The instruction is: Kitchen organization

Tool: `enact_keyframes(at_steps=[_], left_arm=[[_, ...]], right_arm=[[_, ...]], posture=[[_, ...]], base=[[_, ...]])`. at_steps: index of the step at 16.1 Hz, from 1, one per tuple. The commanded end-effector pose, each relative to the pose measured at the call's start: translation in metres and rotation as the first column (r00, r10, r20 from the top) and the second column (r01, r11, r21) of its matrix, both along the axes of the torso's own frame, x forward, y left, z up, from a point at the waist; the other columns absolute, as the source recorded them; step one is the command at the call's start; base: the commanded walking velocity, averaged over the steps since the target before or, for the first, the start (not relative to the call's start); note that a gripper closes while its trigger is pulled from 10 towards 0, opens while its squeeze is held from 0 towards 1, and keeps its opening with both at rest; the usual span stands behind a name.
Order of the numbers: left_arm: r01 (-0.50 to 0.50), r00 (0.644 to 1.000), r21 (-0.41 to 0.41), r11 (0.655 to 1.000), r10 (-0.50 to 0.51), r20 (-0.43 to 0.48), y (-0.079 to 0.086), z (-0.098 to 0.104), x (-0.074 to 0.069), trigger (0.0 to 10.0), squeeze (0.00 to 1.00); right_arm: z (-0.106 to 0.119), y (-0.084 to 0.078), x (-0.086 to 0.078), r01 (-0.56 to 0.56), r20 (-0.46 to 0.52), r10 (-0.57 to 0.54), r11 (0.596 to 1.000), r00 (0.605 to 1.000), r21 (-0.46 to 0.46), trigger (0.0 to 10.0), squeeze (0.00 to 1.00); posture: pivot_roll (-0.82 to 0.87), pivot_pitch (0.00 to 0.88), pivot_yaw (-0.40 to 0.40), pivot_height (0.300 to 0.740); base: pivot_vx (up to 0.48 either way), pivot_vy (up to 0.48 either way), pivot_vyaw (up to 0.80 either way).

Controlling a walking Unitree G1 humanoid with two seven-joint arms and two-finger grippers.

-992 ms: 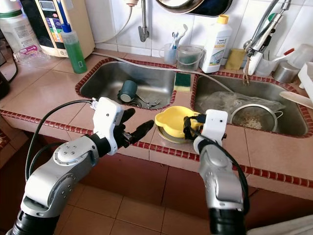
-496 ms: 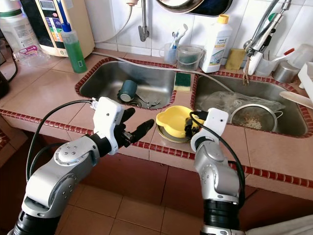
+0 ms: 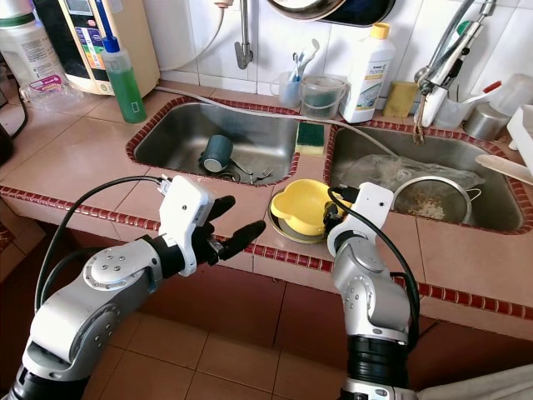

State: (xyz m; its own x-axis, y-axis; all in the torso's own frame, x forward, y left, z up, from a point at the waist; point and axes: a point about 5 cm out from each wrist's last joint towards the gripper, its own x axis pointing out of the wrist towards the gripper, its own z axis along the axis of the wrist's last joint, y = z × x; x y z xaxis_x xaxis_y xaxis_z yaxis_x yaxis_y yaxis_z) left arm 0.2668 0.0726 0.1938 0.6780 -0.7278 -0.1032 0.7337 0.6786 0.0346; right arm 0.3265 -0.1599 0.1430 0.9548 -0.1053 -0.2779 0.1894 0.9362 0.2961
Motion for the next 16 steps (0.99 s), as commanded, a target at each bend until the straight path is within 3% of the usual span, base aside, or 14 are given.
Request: enact_keyframes(at_steps=[1, 7, 8, 9, 16], left_arm=[[0.024, 1.0, -0.003, 1.0, -0.024, 0.001, -0.005, 0.0024, -0.0036, 10.0, 0.0], [0.027, 1.0, 0.001, 1.0, -0.027, 0.001, -0.0055, 0.0026, -0.0049, 10.0, 0.0], [0.023, 1.0, 0.004, 1.0, -0.023, 0.004, -0.005, 0.0028, -0.0044, 10.0, 0.0], [0.018, 1.0, 0.004, 1.0, -0.018, 0.004, -0.0044, 0.0032, -0.0037, 10.0, 0.0], [0.01, 1.0, 0.007, 1.0, -0.01, 0.012, -0.0042, 0.004, -0.0011, 10.0, 0.0]], right_arm=[[0.0034, -0.0006, 0.0012, 0.013, -0.002, -0.013, 1.0, 1.0, 0.016, 0.0, 0.0], [0.0049, -0.0003, 0.0023, 0.014, -0.001, -0.014, 0.999, 1.0, 0.033, 0.0, 0.0], [0.0049, -0.0002, 0.0026, 0.014, -0.001, -0.014, 0.999, 1.0, 0.035, 0.4, 0.0], [0.0049, 0.0004, 0.0028, 0.013, -0.002, -0.013, 0.999, 1.0, 0.042, 0.0, 0.0], [0.008, 0.0013, 0.0038, 0.008, 0.017, -0.009, 0.997, 1.0, 0.071, 0.0, 0.0]], posture=[[-0.14, 0.07, 0.003, 0.74], [-0.14, 0.068, 0.0, 0.74], [-0.14, 0.067, 0.0, 0.74], [-0.14, 0.065, -0.001, 0.74], [-0.14, 0.052, 0.006, 0.74]], base=[[0.0, 0.0, 0.0], [0.0, 0.0, 0.0], [0.0, 0.0, 0.0], [0.0, 0.0, 0.0], [0.0, 0.0, 0.0]])
